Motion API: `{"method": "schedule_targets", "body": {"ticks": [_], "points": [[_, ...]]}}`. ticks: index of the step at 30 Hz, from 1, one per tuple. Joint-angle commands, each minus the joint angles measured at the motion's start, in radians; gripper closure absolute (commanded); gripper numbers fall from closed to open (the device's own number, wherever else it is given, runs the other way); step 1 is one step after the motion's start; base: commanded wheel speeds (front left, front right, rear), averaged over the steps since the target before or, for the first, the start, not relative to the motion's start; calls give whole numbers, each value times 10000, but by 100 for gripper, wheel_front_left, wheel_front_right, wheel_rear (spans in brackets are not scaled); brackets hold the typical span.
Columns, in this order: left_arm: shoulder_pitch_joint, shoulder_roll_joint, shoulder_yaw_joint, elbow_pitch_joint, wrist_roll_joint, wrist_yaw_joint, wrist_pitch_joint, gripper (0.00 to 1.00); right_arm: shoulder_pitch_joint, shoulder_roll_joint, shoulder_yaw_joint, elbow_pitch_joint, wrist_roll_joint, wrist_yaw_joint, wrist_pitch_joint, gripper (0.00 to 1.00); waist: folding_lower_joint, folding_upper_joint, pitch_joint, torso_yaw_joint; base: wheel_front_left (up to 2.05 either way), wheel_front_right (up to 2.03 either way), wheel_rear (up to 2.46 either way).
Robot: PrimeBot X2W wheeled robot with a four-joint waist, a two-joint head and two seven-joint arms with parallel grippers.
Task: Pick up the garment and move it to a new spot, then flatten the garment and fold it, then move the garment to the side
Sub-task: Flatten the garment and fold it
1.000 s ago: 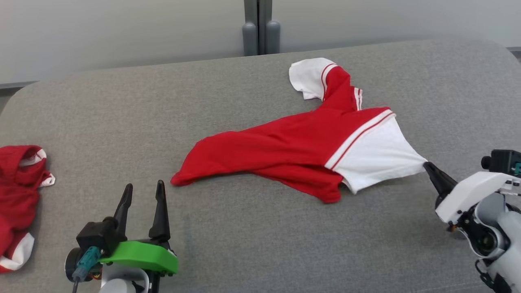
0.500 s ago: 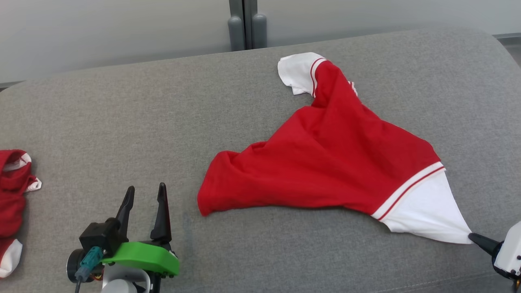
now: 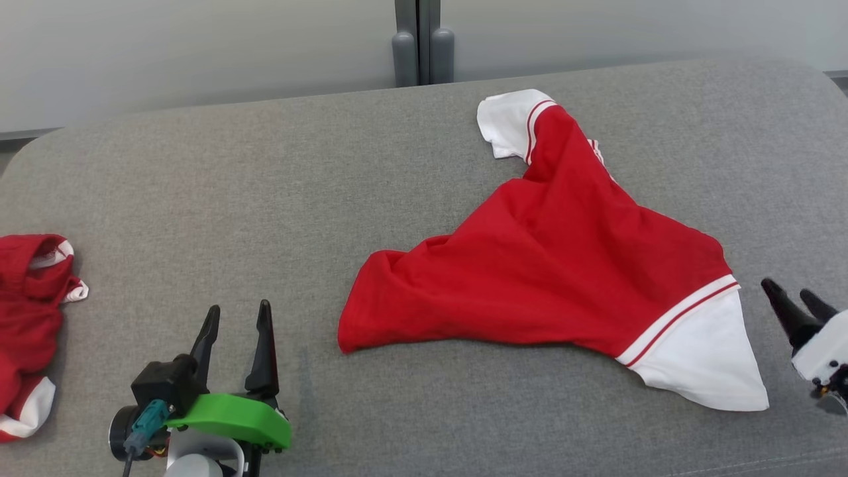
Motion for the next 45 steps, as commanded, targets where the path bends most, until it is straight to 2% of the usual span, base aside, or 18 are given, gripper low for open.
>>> {"method": "schedule_targets", "body": {"ticks": [1,8,12,17,21,25,32,35,36,39,45], "points": [[-16,86,37,15,2,-48,-2,0,-120,271,-140,-392,-288,2,-469,0,0,-1,-108,20,0,0,0],[61,116,-299,-6,-165,-197,168,0,71,1458,-416,-1773,-1017,0,-2501,0,0,-1,-222,33,0,0,0],[25,411,-1286,147,-418,-397,1137,0,81,1915,-183,-1891,-1239,2,-3349,0,0,-1,-174,14,0,0,0],[-364,989,-2829,251,-1244,-430,2502,0,-153,2000,213,-1579,-1168,2,-3923,0,0,-1,62,-81,0,0,0],[-827,1398,-3575,734,-1644,-433,3169,0,-336,1925,510,-1331,-1036,0,-4105,0,0,-1,244,-246,0,0,0],[-1432,1543,-3988,1455,-1771,-435,3346,0,-547,1829,798,-1096,-898,0,-4226,0,0,-1,404,-476,0,0,0],[-2281,1500,-4712,2612,-2209,-437,3040,0,-772,1728,1149,-744,-667,2,-4488,0,0,-1,574,-726,0,0,0],[-2544,1501,-4940,2822,-2342,-437,2731,85,-787,1647,1229,-584,-579,2,-4616,0,0,-1,554,-700,0,0,0],[-2593,1512,-5064,2856,-2425,-437,2662,100,-793,1639,1250,-522,-554,2,-4644,0,0,-1,517,-662,0,0,0],[-2612,1678,-5490,2773,-2791,-438,2790,100,-814,1616,1360,-397,-486,2,-4717,0,0,-1,380,-530,0,0,0],[-2430,2453,-6030,1682,-3615,-418,3544,100,-779,1431,1420,-188,-382,2,-4813,0,0,-1,26,-81,0,0,0]]}}
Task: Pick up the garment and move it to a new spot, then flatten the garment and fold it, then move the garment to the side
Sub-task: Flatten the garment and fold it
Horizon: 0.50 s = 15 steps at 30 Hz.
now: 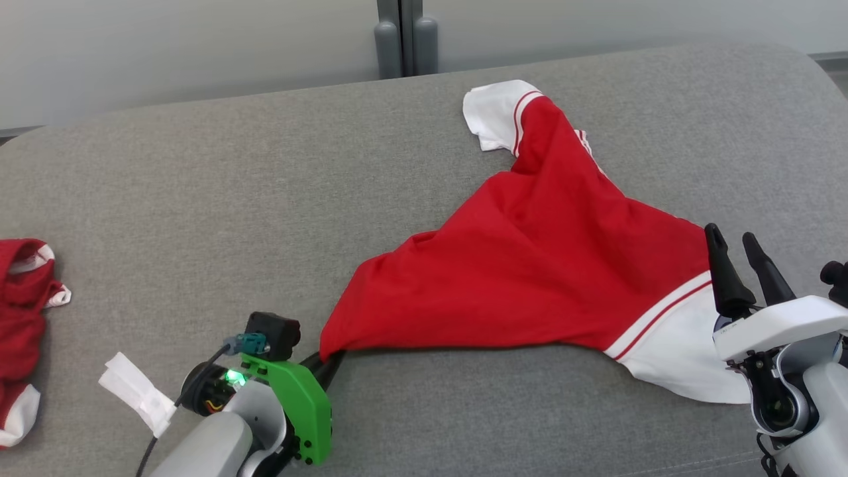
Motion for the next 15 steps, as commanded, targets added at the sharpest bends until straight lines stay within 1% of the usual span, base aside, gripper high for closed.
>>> {"method": "schedule_targets", "body": {"ticks": [1,4,6,7,8,13,15], "points": [[176,331,-27,-349,-276,17,345,100,-6,-49,7,29,43,4,-34,0,0,0,-237,316,0,0,0],[272,1002,17,-1308,-972,17,1384,100,-73,-149,27,66,95,4,38,0,0,0,-332,535,0,0,0],[425,1350,99,-1788,-1502,17,2068,100,-117,-155,99,63,102,4,101,0,0,0,-362,616,0,0,0],[513,1635,191,-2032,-1779,26,2534,100,-145,-162,151,44,121,4,157,0,0,0,-367,649,0,0,0],[598,1889,274,-2237,-2039,120,2987,100,-174,-166,178,27,156,2,170,0,0,0,-363,671,0,0,0],[1223,2391,638,-2759,-3823,481,5018,100,-225,-188,297,26,262,2,296,0,0,0,-294,704,0,0,0],[1468,2512,679,-2649,-4255,664,5523,100,-244,-161,374,52,308,4,325,0,0,0,-238,656,0,0,0]]}}
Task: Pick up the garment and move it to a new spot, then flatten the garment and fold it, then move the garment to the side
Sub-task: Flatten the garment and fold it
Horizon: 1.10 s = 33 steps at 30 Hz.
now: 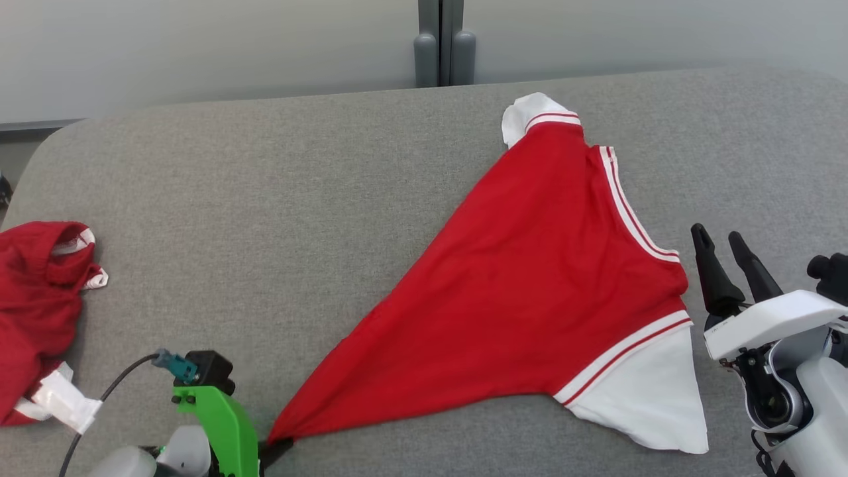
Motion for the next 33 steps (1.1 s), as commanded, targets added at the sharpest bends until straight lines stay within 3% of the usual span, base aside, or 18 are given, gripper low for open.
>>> {"method": "schedule_targets", "body": {"ticks": [1,2,3,4,5,11,16,20,23,30,33], "points": [[204,110,90,170,-214,139,106,100,-93,-4,55,23,116,2,29,0,0,0,65,-67,0,0,0],[223,118,116,287,-140,197,-1,100,-90,2,82,39,113,2,36,0,0,0,78,-95,0,0,0],[228,142,118,455,83,219,-231,77,-95,-5,123,50,124,2,33,0,0,0,97,-132,0,0,0],[236,112,98,619,187,247,-431,11,-104,-21,141,61,138,4,35,0,0,0,111,-155,0,0,0],[227,39,71,776,365,230,-735,0,-106,-42,157,78,148,4,20,0,0,0,114,-174,0,0,0],[229,-135,265,797,927,19,-2325,0,10,27,222,151,117,2,-20,0,0,0,23,-169,0,0,0],[519,279,703,1,1269,363,-3263,0,61,-52,164,57,37,4,-48,0,0,0,-126,-63,0,0,0],[799,859,1304,-1040,1778,1058,-4236,0,118,-47,97,-76,-91,4,-212,0,0,0,-292,37,0,0,0],[1049,1167,1897,-1898,2715,2035,-5707,0,172,77,87,-264,-280,4,-543,0,0,0,-496,114,0,0,0],[1433,389,2375,-2459,3531,3021,-8092,0,353,275,365,-764,-850,4,-820,0,0,0,-872,109,0,0,0],[1684,70,2450,-2342,3829,3367,-8616,0,451,299,328,-997,-1273,4,-953,0,0,0,-1042,38,0,0,0]]}}
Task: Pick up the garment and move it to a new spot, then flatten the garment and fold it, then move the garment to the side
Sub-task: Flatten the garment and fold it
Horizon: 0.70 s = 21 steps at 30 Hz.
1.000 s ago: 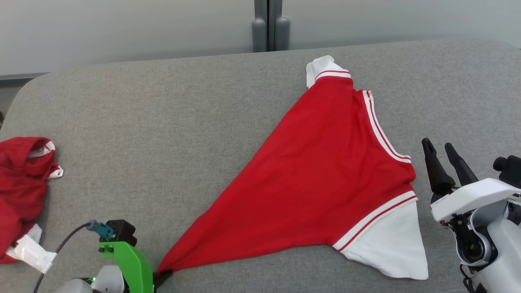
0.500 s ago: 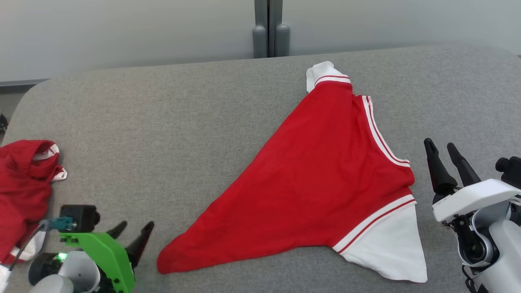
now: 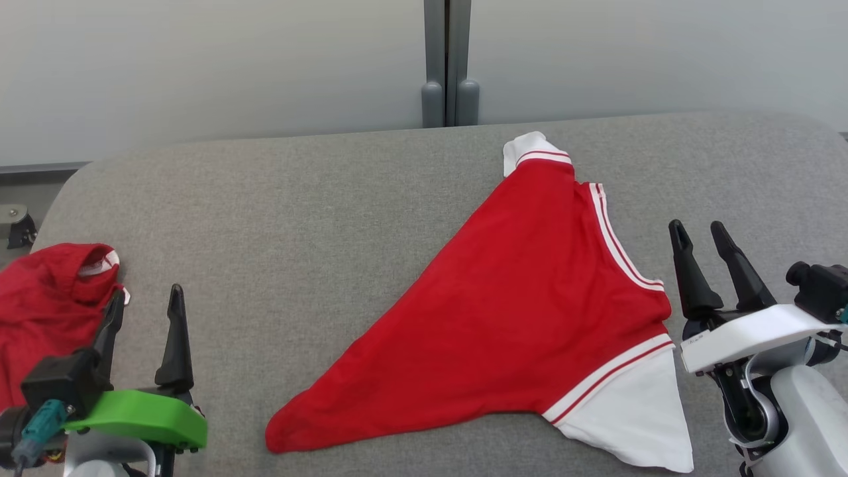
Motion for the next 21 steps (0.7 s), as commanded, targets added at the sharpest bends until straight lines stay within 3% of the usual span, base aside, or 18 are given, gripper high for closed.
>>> {"method": "schedule_targets", "body": {"ticks": [1,9,16,21], "points": [[236,-165,56,105,87,76,-146,0,137,57,-34,-135,-169,4,-99,0,0,0,-142,-95,0,0,0],[544,-1267,546,733,1013,-364,-416,0,597,18,119,-22,-1490,2,-317,0,0,0,-272,-212,0,0,0],[943,-2313,1568,1354,2033,-1234,-417,0,861,246,125,252,-2050,2,-373,0,0,0,-314,-249,0,0,0],[992,-2722,2135,1597,2598,-1766,-414,0,775,319,63,180,-2285,2,-378,0,0,0,-335,-254,0,0,0]]}}
